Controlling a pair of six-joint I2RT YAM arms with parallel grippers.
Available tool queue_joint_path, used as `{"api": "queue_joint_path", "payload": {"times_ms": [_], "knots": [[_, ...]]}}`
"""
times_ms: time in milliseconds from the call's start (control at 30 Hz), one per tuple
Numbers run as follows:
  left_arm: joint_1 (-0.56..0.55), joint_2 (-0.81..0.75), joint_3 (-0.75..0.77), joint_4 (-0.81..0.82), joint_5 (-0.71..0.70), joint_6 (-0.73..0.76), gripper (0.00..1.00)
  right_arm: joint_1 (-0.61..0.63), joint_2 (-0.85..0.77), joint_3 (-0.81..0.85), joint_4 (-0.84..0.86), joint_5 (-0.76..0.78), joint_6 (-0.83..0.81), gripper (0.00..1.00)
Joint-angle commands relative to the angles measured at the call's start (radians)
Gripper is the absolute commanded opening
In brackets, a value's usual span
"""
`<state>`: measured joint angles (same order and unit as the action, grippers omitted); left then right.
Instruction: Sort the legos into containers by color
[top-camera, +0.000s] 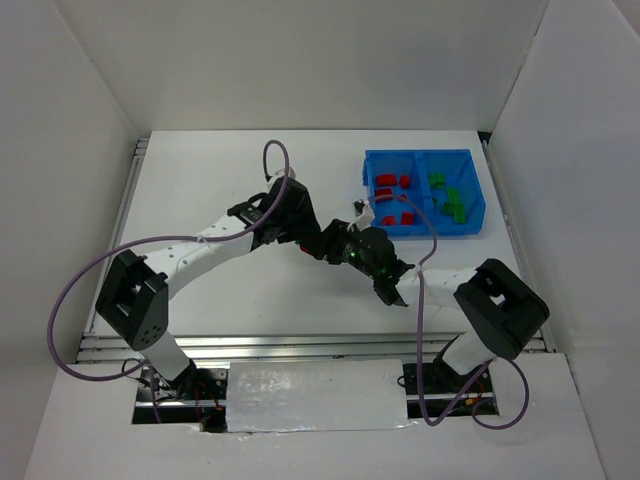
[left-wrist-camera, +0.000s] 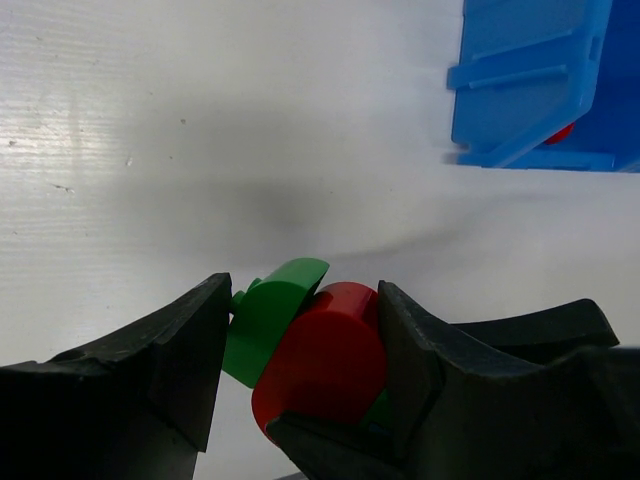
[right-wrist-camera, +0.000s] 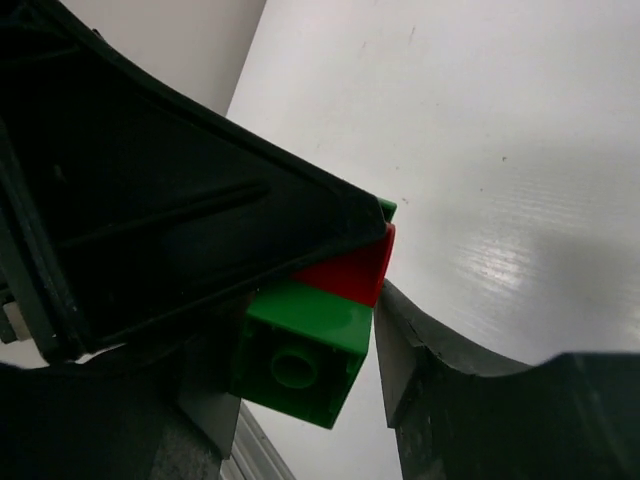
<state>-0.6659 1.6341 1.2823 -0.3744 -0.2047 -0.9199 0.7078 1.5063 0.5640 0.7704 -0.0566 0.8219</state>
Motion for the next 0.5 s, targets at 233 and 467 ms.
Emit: {"api": "queue_joint_path", "payload": {"times_ms": [233,467], "knots": [[-0.021,-0.103,-0.055,0.022,0.042,-0.007,0.18,0.009,0.023,0.017,0.214,-0.075,-0.044,0.0],[-0.021,-0.177,-0.061,0.025,0.083,0.081,1.0,-0.024,-0.055,-0.081,0.3,-0.303,-0.064,0.0]]}}
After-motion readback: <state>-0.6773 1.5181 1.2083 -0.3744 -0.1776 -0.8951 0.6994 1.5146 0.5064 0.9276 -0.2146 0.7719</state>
